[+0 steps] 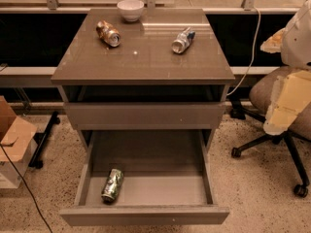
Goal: Pick green can from middle drawer and place on counter
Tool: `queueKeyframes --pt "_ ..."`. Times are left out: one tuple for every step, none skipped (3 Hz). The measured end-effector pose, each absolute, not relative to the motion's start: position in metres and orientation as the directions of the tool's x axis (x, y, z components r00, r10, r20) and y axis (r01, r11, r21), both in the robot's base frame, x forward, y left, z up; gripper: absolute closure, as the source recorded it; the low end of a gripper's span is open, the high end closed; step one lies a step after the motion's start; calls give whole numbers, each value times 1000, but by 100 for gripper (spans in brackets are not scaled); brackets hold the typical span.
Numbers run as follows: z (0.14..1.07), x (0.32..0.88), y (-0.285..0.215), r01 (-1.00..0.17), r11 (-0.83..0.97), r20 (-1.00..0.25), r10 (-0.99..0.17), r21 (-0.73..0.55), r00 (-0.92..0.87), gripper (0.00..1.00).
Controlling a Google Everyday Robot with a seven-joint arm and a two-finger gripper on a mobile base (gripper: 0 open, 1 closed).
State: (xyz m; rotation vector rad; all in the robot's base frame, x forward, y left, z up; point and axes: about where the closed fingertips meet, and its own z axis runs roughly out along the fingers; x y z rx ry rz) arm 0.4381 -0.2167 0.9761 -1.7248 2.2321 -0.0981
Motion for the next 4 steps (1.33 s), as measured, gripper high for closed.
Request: queueKeyframes --pt "977 438 -216 -930 272 -209 -952 -249 -223 0" --pt "954 451 -190 -912 354 -278 -915 -209 -292 0" --pt "932 460 -168 -896 416 -323 -879 -157 -351 0" --pt "899 473 -144 -867 491 -358 -827 -84 -434 0"
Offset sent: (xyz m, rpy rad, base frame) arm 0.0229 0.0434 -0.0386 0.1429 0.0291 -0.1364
